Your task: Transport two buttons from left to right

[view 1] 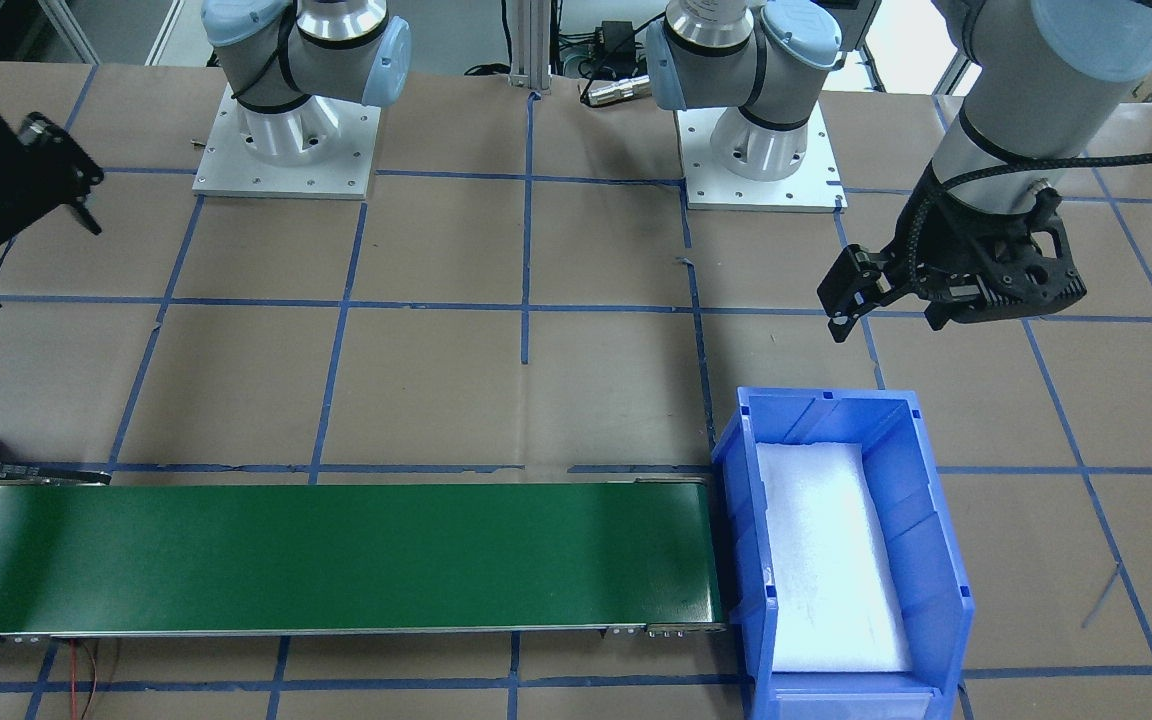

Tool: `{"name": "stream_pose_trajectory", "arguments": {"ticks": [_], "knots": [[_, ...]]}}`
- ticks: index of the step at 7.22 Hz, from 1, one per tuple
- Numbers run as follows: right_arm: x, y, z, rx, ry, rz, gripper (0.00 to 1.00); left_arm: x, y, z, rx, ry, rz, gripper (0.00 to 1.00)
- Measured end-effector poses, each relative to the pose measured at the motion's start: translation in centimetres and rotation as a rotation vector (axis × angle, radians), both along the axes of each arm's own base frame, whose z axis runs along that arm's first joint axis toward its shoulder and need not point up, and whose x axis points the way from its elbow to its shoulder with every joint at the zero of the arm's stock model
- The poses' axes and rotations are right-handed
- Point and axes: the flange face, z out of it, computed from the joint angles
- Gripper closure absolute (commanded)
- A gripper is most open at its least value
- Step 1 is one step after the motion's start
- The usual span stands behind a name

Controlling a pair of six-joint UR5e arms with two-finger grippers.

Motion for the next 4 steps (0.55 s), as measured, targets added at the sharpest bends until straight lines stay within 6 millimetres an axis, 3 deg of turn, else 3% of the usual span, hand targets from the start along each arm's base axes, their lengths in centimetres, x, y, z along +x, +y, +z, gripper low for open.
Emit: {"name": "stream_pose_trajectory", "arguments": {"ticks": [2,4], "knots": [[6.5,0.1,-0.2,-0.062,0.012,-0.310,0.00,0.2,0.5,0.3,0.043,-0.040,0.006,0.00],[10.8,-0.1,-0.7,-0.126,0.002,-0.577,0.00,0.2,1.1,1.1,0.095,-0.036,0.013,0.00]]}}
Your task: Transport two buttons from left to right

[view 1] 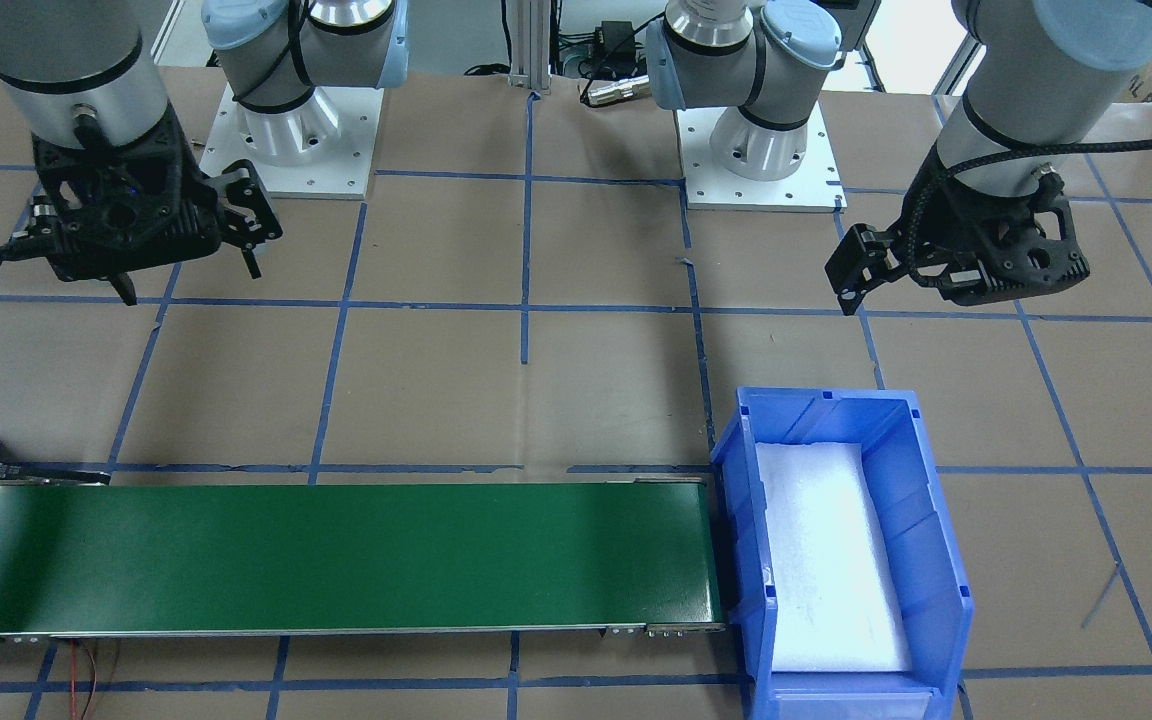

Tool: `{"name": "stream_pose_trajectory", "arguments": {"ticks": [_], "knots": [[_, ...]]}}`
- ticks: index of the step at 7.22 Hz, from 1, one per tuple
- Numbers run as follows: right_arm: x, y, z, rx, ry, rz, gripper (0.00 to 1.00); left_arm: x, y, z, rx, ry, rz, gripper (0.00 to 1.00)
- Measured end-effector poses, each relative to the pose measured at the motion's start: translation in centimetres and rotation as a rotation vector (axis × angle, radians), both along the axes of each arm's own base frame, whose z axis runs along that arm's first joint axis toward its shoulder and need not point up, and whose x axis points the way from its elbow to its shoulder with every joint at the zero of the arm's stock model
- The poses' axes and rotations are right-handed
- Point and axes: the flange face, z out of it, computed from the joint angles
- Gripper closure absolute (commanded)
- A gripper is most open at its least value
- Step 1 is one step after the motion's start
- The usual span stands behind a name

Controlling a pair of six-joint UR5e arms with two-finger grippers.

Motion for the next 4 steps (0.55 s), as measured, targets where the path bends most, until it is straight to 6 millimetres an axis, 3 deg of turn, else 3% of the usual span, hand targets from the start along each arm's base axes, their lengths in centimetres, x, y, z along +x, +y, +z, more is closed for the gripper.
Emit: {"name": "stream_pose_trajectory", "arguments": {"ticks": [2,4], "knots": [[1.69,-0.23,-0.15,-0.034,-0.045,-0.160,0.00,0.05,0.17,0.02,0.017,0.004,0.003,0.00],[1.57,-0.53,0.01,-0.046,-0.070,-0.219,0.00,0.39,0.10,-0.02,0.015,0.007,0.010,0.00]]}}
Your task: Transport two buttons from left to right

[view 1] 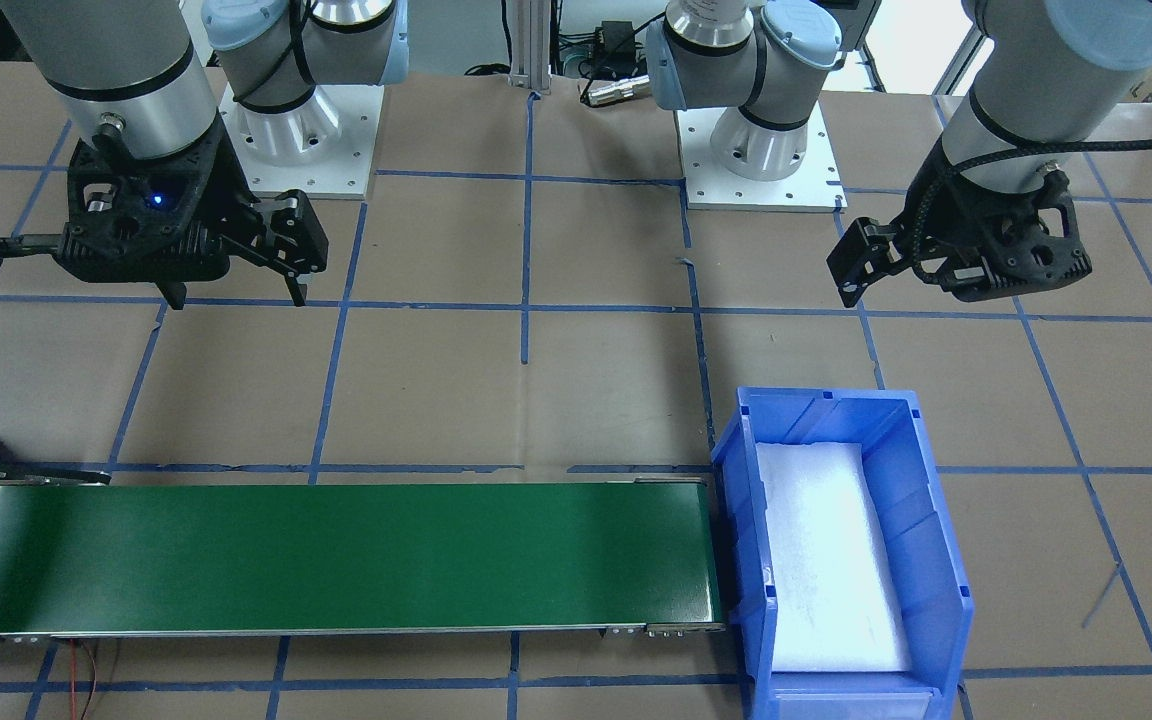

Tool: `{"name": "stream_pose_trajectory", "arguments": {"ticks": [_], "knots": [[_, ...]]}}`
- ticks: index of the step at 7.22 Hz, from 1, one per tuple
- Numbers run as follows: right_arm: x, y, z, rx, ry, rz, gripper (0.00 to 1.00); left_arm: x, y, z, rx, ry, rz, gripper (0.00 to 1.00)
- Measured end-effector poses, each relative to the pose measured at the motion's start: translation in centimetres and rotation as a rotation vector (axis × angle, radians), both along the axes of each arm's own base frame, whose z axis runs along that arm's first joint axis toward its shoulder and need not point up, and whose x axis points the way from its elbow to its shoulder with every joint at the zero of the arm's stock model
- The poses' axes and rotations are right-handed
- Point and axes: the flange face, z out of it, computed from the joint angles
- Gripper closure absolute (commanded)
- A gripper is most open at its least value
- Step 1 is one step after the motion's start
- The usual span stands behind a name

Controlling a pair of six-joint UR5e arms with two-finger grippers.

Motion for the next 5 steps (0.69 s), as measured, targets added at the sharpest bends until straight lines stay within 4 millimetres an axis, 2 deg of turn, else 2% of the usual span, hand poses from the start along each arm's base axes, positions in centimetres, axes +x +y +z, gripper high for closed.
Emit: {"name": "stream_pose_trajectory", "arguments": {"ticks": [2,5], "knots": [[-0.15,-0.19,0.35,-0.007,-0.021,-0.009,0.00,0.16,-0.06,0.01,-0.005,-0.006,0.002,0.00],[-0.15,-0.17,0.03,-0.003,-0.024,-0.002,0.00,-0.76,-0.06,0.37,-0.018,0.007,0.020,0.00]]}}
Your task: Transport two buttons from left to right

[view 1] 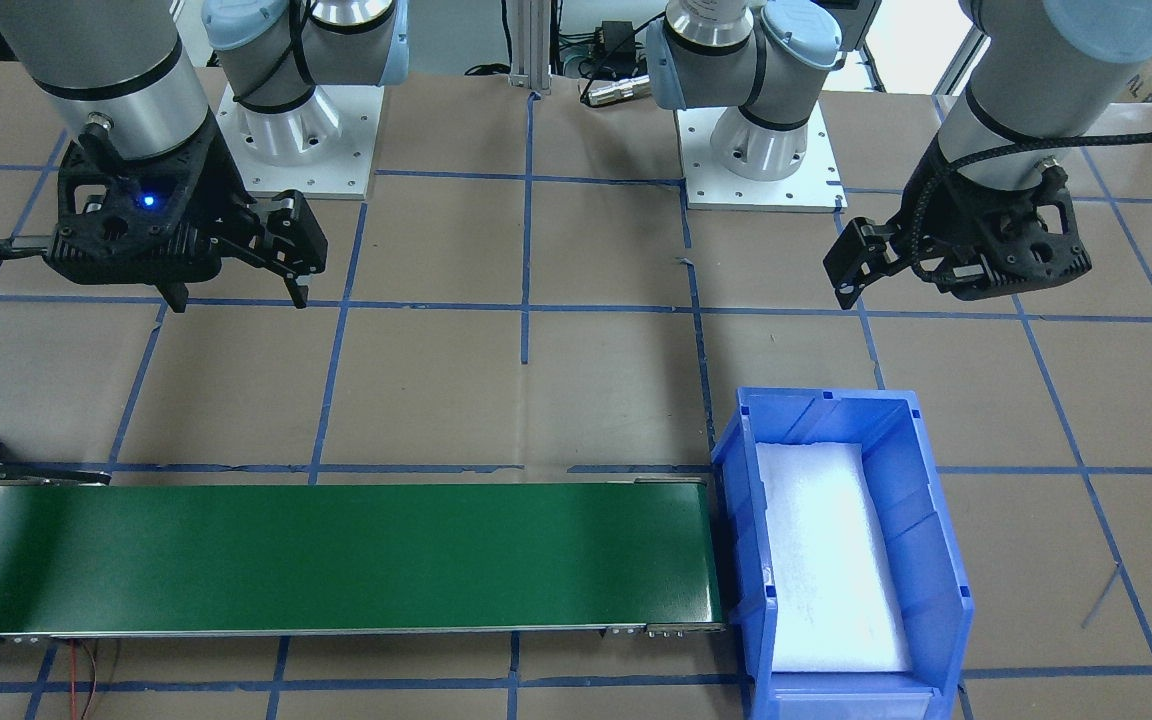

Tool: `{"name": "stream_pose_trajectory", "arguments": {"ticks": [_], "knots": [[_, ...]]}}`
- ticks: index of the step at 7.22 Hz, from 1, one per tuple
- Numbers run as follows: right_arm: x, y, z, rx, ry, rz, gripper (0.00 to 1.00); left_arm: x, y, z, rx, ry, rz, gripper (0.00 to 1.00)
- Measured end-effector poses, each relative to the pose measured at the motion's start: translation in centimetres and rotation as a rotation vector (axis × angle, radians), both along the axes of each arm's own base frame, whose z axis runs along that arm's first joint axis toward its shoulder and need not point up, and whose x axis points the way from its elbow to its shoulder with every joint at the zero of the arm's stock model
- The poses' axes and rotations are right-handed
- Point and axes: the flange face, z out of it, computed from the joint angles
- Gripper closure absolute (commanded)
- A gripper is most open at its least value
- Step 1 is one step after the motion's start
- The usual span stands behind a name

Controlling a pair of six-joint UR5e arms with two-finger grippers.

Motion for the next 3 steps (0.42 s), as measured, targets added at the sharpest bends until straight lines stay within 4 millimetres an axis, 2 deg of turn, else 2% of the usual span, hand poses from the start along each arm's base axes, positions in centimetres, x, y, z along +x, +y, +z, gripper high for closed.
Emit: {"name": "stream_pose_trajectory", "arguments": {"ticks": [3], "knots": [[-0.03,0.04,-0.22,0.004,0.003,0.006,0.00,-0.08,0.18,-0.03,0.003,-0.004,0.021,0.00]]}}
